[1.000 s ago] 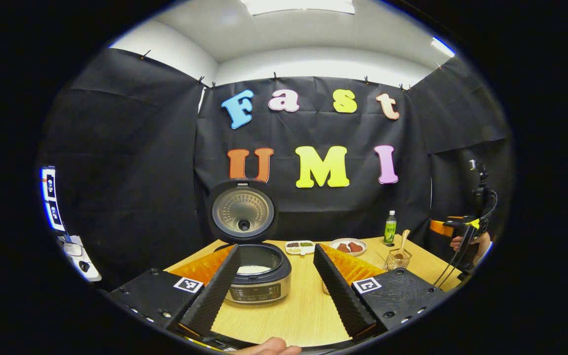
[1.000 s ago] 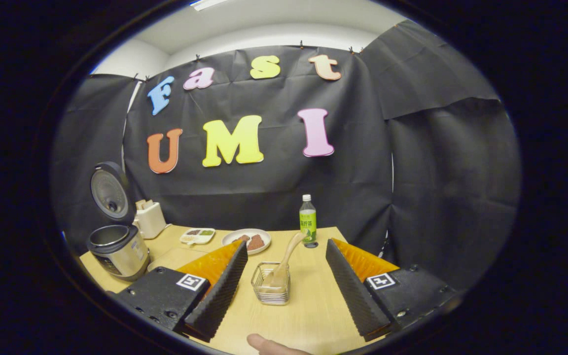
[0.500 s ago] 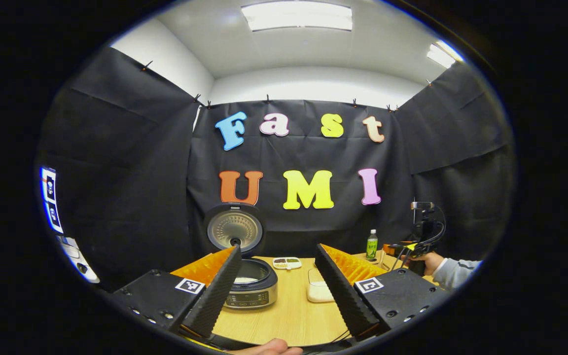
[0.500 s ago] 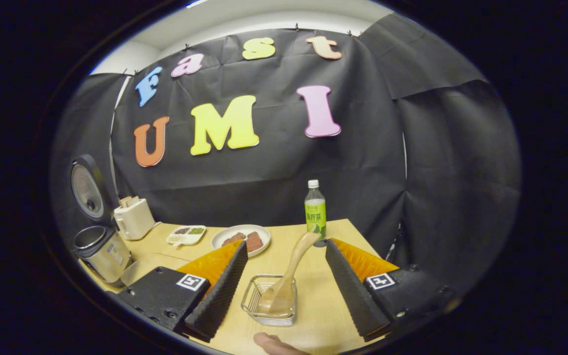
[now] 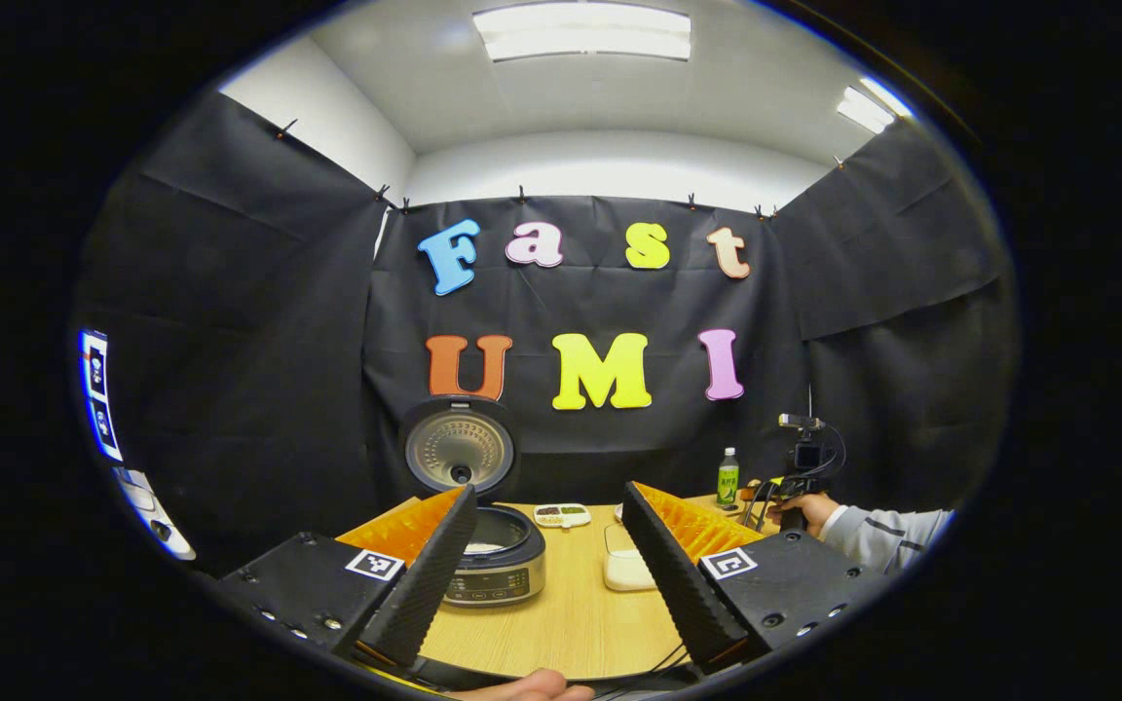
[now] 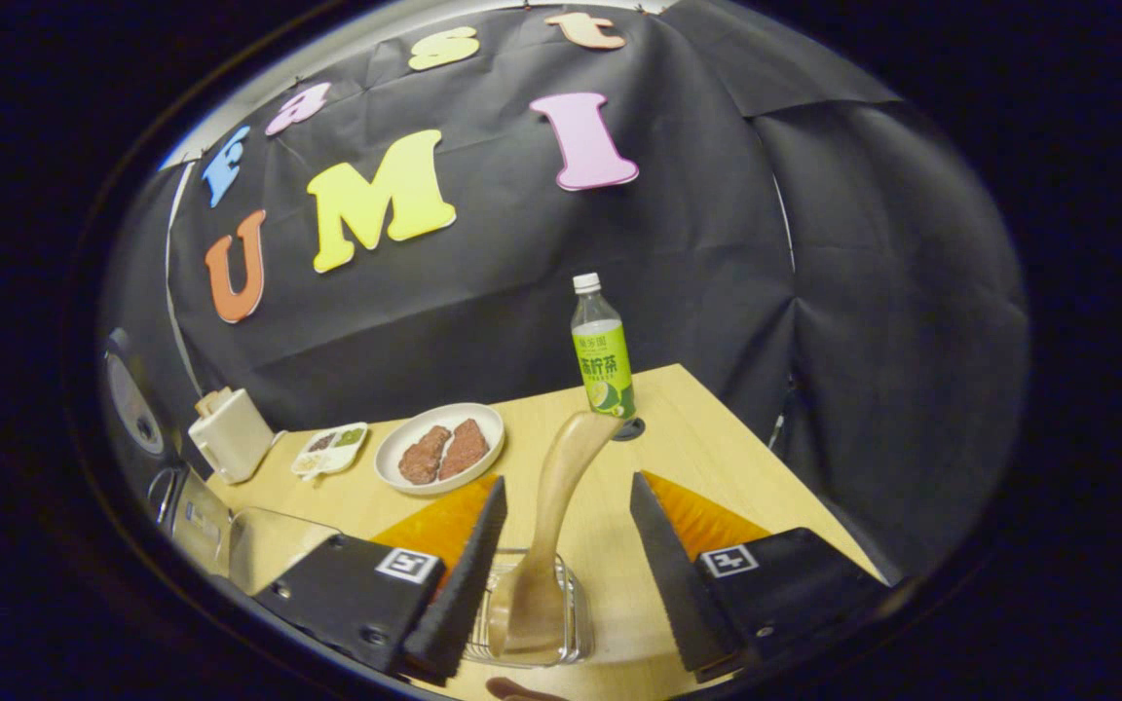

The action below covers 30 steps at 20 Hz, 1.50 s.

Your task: Close the left gripper, press the button to open the rice cooker; take a wooden spoon from the chopstick holder with the right hand, scoop a spoonful of rice and pour it into the rice cooker, then put the wooden spoon back into the chopstick holder.

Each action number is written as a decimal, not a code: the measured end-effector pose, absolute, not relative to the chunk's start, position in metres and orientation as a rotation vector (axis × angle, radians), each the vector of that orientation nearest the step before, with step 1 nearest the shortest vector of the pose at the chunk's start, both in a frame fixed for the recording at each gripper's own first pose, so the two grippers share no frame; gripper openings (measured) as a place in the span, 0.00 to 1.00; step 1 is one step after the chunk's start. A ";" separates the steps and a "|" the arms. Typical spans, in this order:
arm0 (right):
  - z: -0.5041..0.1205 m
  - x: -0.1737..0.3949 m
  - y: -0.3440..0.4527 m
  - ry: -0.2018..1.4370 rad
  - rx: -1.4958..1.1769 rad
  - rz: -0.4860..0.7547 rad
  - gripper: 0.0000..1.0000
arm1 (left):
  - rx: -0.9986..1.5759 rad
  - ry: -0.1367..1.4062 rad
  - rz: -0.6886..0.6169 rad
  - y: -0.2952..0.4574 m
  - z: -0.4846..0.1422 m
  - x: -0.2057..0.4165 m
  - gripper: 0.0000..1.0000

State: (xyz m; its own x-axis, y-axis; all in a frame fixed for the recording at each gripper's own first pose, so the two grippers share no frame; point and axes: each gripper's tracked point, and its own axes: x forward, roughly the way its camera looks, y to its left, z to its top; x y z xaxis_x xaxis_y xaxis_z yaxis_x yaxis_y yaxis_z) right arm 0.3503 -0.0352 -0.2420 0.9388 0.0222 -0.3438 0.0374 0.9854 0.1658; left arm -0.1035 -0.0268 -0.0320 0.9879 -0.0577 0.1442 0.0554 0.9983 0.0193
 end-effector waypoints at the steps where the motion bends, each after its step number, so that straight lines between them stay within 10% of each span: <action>1: -0.246 0.355 -0.034 0.370 0.172 0.007 0.71 | 0.021 -0.134 -0.051 -0.025 -0.038 -0.101 0.95; 9: -0.232 0.344 -0.010 0.393 0.169 0.128 0.22 | 0.024 -0.062 -0.029 -0.010 -0.066 -0.089 0.95; 30: -0.119 0.243 0.142 0.090 -0.057 0.268 0.12 | 0.004 -0.094 -0.060 -0.014 -0.066 -0.103 0.96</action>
State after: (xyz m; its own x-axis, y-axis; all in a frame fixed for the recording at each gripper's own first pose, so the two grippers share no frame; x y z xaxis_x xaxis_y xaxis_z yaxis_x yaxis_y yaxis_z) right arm 0.2428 0.1423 -0.1191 0.9604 0.2613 -0.0963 -0.2664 0.9628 -0.0445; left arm -0.1028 -0.0144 -0.0659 0.9938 -0.0599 0.0941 0.0595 0.9982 0.0067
